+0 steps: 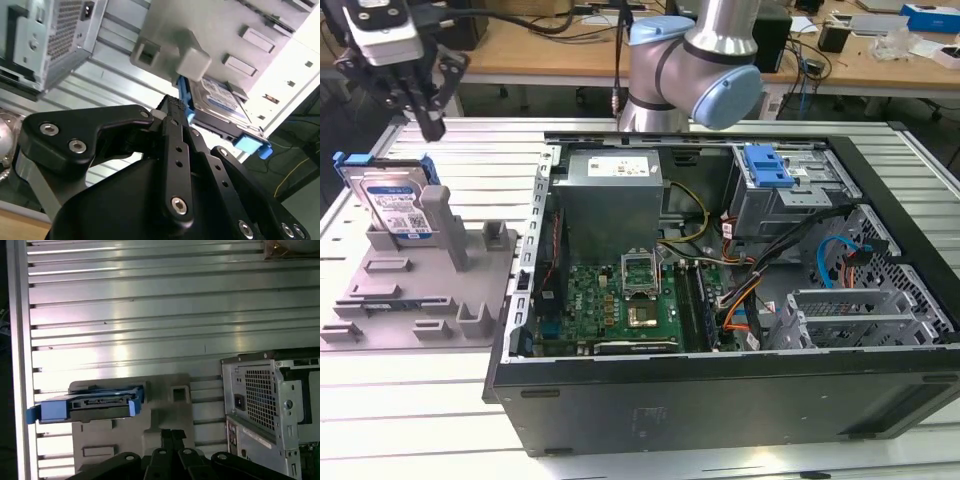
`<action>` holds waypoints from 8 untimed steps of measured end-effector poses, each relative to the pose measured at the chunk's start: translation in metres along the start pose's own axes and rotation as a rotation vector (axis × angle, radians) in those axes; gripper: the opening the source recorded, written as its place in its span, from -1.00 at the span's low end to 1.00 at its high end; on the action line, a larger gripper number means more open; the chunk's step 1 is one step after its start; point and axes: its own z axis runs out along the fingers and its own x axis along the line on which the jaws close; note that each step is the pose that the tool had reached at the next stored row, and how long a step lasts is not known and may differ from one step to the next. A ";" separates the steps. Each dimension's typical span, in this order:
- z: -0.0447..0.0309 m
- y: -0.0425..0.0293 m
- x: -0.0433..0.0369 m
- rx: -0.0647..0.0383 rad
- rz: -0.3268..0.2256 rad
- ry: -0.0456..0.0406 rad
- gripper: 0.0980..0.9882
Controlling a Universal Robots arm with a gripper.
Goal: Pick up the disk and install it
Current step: 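Reach for the disk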
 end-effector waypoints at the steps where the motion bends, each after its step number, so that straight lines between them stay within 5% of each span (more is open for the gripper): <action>1: 0.0003 0.0009 0.0042 0.000 0.000 0.0000 -0.98; 4: 0.0011 0.0041 0.0180 0.000 0.000 0.0000 -0.98; 8: 0.0034 0.0119 0.0562 0.000 0.000 0.0000 -0.98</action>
